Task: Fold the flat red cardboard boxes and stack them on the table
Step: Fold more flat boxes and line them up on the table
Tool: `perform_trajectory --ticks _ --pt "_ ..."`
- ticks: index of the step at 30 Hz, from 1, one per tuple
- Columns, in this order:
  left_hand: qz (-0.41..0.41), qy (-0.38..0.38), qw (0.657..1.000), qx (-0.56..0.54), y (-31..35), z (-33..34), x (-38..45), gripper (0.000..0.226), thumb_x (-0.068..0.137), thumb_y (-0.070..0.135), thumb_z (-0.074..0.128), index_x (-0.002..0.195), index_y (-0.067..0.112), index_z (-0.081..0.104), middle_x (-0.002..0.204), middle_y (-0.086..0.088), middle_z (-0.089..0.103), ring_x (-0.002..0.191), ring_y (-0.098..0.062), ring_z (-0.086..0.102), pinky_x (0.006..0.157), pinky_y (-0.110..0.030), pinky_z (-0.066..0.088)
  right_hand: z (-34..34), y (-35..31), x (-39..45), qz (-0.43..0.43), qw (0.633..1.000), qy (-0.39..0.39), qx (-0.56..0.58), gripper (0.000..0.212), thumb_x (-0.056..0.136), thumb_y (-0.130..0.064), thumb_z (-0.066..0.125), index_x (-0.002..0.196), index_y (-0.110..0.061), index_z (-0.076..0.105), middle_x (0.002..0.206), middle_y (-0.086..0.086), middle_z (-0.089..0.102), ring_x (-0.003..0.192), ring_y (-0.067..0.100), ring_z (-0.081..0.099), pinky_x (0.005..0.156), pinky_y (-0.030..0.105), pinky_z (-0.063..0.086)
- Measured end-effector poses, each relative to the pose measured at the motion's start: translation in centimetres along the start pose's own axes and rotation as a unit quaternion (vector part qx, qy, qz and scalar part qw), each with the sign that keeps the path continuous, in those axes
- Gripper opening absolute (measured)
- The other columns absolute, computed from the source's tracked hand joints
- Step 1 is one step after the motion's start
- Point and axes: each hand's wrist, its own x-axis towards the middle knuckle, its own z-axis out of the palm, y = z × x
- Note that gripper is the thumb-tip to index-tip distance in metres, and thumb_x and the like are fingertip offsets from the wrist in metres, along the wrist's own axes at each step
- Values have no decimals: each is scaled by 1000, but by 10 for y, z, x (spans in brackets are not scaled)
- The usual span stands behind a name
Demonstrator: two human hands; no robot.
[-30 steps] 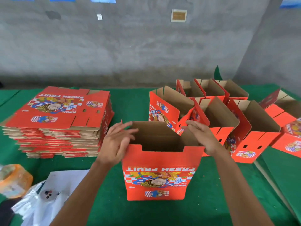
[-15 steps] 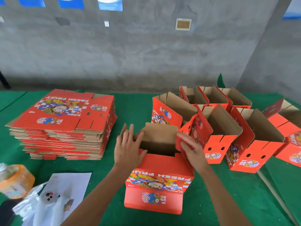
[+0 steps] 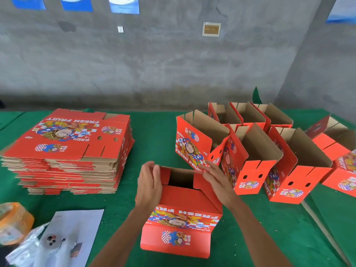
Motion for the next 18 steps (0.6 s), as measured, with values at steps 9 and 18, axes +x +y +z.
perform_trajectory --ticks 9,18 --pt "-36 -194 920 340 -6 -3 16 93 79 85 59 156 45 26 164 7 17 137 -35 39 100 -52 49 6 9 0 10 982 -7 -189 76 85 -63 73 149 -33 46 146 -12 45 136 11 44 114 40 40" --pt "-66 -158 932 318 -7 -7 25 60 97 75 32 145 41 42 155 -2 30 131 -37 44 98 -55 48 8 5 -10 199 970 138 30 90 88 -89 25 146 -24 45 133 -3 54 123 24 58 103 44 49"
